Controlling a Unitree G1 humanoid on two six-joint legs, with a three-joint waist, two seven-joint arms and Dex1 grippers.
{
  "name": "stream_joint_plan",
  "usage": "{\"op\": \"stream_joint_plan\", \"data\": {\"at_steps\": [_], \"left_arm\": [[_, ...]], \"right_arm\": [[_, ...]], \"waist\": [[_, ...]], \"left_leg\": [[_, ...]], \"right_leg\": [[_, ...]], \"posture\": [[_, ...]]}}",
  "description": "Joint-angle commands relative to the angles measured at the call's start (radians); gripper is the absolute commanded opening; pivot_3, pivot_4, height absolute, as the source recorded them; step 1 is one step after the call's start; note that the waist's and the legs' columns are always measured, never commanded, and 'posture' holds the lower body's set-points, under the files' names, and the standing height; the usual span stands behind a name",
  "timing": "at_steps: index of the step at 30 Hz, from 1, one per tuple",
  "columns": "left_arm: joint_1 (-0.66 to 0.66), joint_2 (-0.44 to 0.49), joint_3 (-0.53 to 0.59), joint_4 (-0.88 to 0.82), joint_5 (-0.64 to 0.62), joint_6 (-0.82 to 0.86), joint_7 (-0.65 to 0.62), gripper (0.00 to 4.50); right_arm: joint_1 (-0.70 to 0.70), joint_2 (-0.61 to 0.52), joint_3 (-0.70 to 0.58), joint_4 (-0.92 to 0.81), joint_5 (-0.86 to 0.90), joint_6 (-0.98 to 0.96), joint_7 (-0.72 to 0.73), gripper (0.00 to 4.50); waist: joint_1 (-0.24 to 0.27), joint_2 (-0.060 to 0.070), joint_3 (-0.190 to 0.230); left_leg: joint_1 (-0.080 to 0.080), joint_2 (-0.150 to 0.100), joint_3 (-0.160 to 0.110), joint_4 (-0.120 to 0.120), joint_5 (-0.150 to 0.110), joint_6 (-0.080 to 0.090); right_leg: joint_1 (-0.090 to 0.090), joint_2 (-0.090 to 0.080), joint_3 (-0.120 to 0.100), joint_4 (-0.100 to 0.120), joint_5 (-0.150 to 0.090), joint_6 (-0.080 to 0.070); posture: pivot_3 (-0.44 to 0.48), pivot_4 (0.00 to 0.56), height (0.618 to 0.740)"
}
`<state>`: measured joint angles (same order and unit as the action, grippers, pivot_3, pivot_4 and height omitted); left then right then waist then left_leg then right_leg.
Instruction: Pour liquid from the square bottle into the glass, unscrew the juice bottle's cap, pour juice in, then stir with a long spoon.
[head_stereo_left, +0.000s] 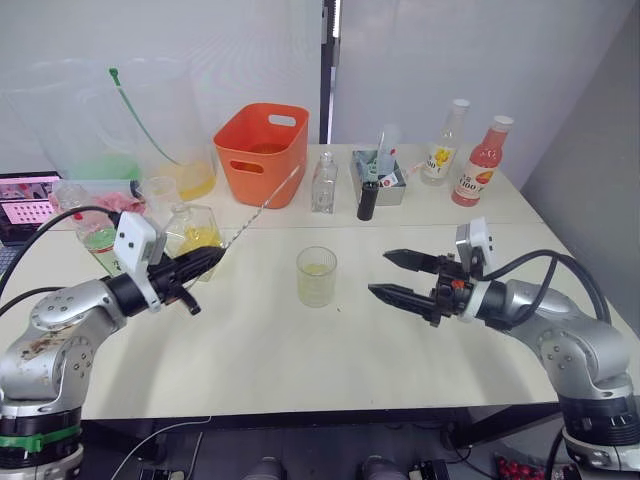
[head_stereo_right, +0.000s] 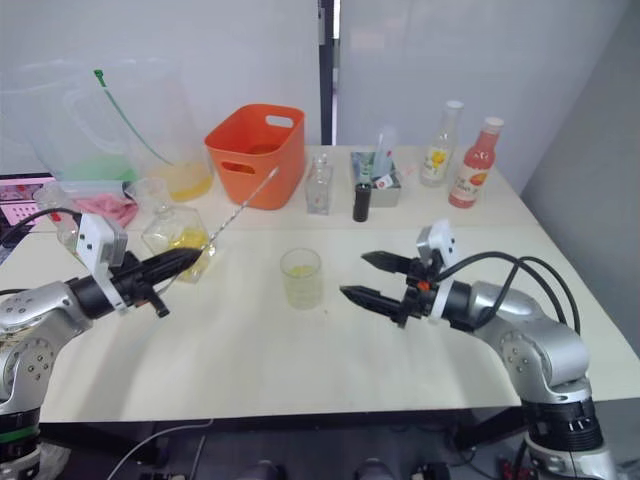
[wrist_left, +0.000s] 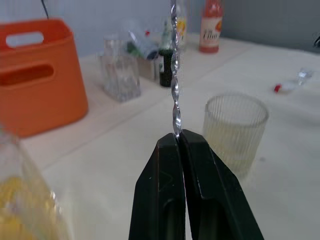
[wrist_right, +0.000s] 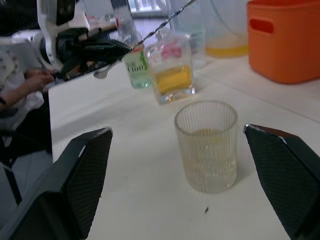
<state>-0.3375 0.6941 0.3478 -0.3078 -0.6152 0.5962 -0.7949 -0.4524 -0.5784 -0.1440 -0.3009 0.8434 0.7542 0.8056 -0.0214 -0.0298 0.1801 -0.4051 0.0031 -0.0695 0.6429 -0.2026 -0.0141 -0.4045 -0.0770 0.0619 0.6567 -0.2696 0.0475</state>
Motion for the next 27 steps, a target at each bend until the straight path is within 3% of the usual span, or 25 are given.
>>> {"op": "stream_joint_plan", "data": {"at_steps": [1,7,16,26,27], "left_arm": [[-0.044,-0.006,-0.017,-0.081,-0.067,0.016,0.009,0.01],[-0.087,-0.055,-0.136,-0.148,-0.07,0.041,0.062,0.01],[-0.084,-0.064,-0.214,-0.152,-0.042,0.029,0.07,0.01],[-0.103,-0.105,-0.252,-0.149,-0.041,0.032,0.109,0.01],[-0.103,-0.107,-0.251,-0.148,-0.043,0.032,0.112,0.0]], "right_arm": [[-0.076,0.079,-0.093,0.011,0.164,0.072,-0.139,4.5],[-0.164,0.253,-0.137,0.032,0.336,0.149,-0.459,4.5],[-0.229,0.386,-0.141,0.036,0.533,0.149,-0.784,4.5],[-0.232,0.453,-0.096,0.014,0.613,0.111,-0.921,4.5],[-0.23,0.452,-0.093,0.012,0.617,0.108,-0.924,3.95]], "waist": [[-0.002,0.0,0.0],[-0.003,0.0,0.0],[-0.018,0.0,0.0],[-0.022,0.0,0.0],[-0.021,0.0,0.0]], "left_leg": [[0.0,0.0,0.0,0.0,0.0,0.0],[0.0,-0.001,0.0,0.0,0.0,0.0],[0.0,-0.001,-0.001,0.0,0.0,0.0],[0.0,-0.001,-0.001,0.0,0.0,0.0],[0.0,-0.001,-0.001,0.0,0.0,0.0]], "right_leg": [[0.0,0.0,0.0,0.0,0.0,0.0],[-0.001,0.0,0.001,0.002,0.0,0.0],[-0.002,0.0,0.001,0.004,0.0,0.0],[-0.002,0.001,0.001,0.005,0.0,0.0],[-0.002,0.001,0.001,0.005,0.0,0.0]], "posture": [[0.0,0.15,0.74],[0.0,0.15,0.74],[0.0,0.15,0.74],[0.0,0.15,0.74],[0.0,0.15,0.74]]}}
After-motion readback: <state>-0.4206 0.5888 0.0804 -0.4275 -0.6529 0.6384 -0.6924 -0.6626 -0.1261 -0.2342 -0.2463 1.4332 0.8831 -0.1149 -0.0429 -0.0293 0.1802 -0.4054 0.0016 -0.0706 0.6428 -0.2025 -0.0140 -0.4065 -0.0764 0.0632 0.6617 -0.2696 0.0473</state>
